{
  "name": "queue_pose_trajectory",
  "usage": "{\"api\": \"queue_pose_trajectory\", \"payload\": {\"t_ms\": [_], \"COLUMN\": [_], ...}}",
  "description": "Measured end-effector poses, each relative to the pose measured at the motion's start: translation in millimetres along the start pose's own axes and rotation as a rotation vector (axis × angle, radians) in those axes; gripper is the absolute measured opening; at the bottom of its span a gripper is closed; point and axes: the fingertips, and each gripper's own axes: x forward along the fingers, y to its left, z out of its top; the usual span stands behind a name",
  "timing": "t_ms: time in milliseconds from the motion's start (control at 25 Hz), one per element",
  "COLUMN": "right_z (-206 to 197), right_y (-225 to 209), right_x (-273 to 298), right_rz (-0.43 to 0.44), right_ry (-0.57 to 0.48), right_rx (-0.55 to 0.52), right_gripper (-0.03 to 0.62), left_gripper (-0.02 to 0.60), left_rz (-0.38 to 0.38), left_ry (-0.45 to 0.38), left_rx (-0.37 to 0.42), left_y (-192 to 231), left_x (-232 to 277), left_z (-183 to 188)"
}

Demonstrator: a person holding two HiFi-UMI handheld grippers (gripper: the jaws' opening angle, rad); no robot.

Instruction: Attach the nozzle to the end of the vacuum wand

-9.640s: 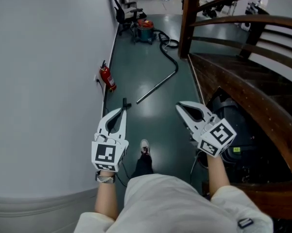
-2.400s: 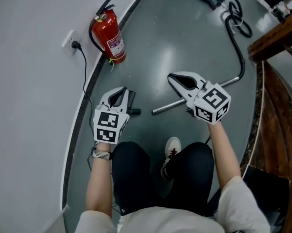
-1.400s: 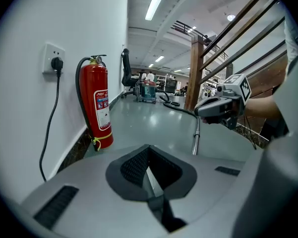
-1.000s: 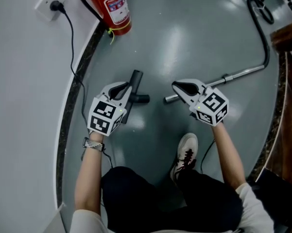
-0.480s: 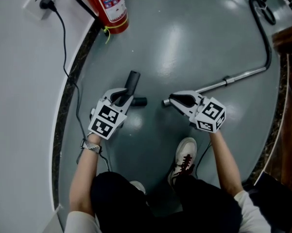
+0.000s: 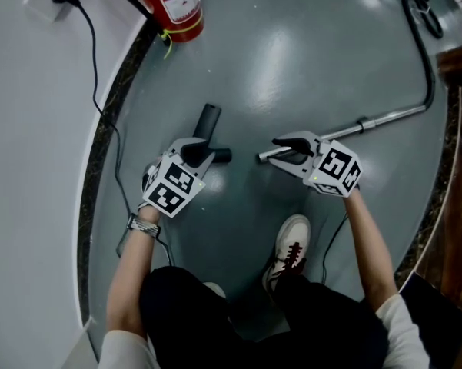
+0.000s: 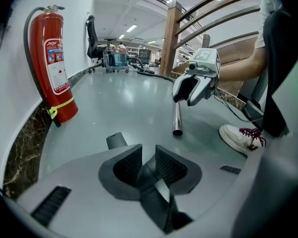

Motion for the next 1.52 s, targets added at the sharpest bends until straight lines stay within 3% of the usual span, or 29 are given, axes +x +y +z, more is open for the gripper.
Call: {"api": "queue_pose_trajectory", "payload": {"t_ms": [280,640,1040,1280,1520], "right_z": [-31.2,-88.4,-112.5,-126.1,-133.2], "right_y": [-13.0,-27.8,-41.1,-44.0,-48.0], "right_x": [6.1,-0.7,-5.0,-5.6,-5.6], "right_rz": [0.025,0.068,0.075,0.081,0.083], "right_ry": [0.221,0.478,0.701,0.808,0.836], "right_rx": [-0.199,-0.401,-0.642,-0.693,-0.679], "right_gripper": [0.193,0.225,0.225,0.225,0.225], "left_gripper": [0.139,0.147,0.149,0.148,0.147], "left_rz": [-0.059,-0.103,-0.102,-0.098,-0.086], "left_ry": [0.11,0.121,0.156,0.153,0.154], "left_rx": [0.096,0.103,0.136,0.138,0.159], "left_y": [-15.9,-20.6,-19.3,-21.3,-21.8], "left_x": [14.7,30.2,36.5,36.3,33.9], "left_z": [-8.1,-6.2,-8.5,-7.7,-7.7]}}
